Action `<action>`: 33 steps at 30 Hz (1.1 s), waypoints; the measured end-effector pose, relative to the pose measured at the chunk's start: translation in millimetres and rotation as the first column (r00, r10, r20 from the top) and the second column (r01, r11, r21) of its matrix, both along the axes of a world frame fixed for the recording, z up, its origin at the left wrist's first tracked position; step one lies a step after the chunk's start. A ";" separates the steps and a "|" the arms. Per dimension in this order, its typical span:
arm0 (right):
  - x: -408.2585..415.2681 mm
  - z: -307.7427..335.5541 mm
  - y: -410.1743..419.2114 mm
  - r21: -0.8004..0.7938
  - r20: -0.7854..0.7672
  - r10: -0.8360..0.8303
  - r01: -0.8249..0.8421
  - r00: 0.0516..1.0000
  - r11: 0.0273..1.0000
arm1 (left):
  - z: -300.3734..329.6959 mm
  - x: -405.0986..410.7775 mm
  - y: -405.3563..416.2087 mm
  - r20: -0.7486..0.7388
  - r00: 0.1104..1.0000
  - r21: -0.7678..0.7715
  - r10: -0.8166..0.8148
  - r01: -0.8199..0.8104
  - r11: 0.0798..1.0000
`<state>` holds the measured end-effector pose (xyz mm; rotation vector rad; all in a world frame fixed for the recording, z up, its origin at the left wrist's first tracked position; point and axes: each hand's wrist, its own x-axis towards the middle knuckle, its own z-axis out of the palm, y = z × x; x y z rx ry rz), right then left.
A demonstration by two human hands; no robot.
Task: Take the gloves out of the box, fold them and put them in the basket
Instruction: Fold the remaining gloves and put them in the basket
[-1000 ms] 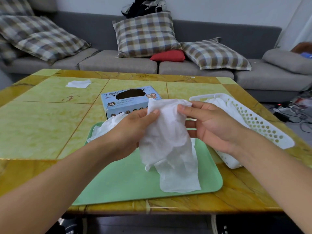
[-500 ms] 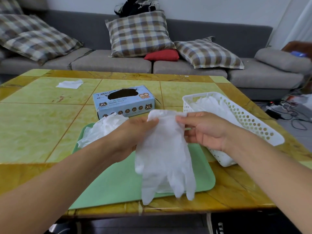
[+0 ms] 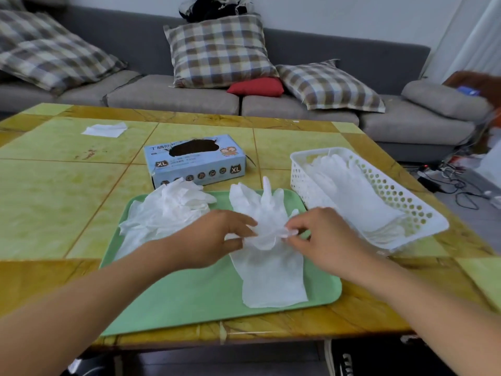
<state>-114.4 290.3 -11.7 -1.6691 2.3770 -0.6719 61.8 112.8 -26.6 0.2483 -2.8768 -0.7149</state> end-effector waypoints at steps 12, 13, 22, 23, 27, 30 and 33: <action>16.0 16.6 39.3 0.181 -0.189 0.213 -0.179 0.958 0.967 | -9.4 11.0 23.7 -0.004 0.985 -0.094 -0.175 0.174 0.980; 17.9 16.0 41.7 0.236 -0.204 0.241 -0.192 0.949 0.953 | -12.0 10.6 25.8 0.030 0.981 -0.078 -0.192 0.193 0.978; 8.0 11.5 42.1 0.361 0.014 0.293 -0.278 0.956 0.890 | -8.4 18.6 36.5 0.111 0.982 -0.156 -0.154 0.170 0.973; 4.6 12.8 41.7 0.391 0.038 0.316 -0.305 0.948 0.868 | -7.8 19.6 37.9 0.109 0.981 -0.153 -0.159 0.174 0.973; -6.1 7.7 34.9 0.427 0.064 0.371 -0.362 0.926 0.829 | -5.1 20.8 36.8 0.115 0.974 -0.156 -0.193 0.210 0.965; -9.4 -2.9 28.4 0.312 0.091 0.367 -0.376 0.926 0.872 | -2.1 21.3 32.7 0.131 0.971 -0.113 -0.200 0.215 0.970; -9.3 -11.3 23.5 0.237 0.091 0.391 -0.401 0.916 0.885 | -4.6 22.0 29.2 0.143 0.968 -0.032 -0.205 0.212 0.977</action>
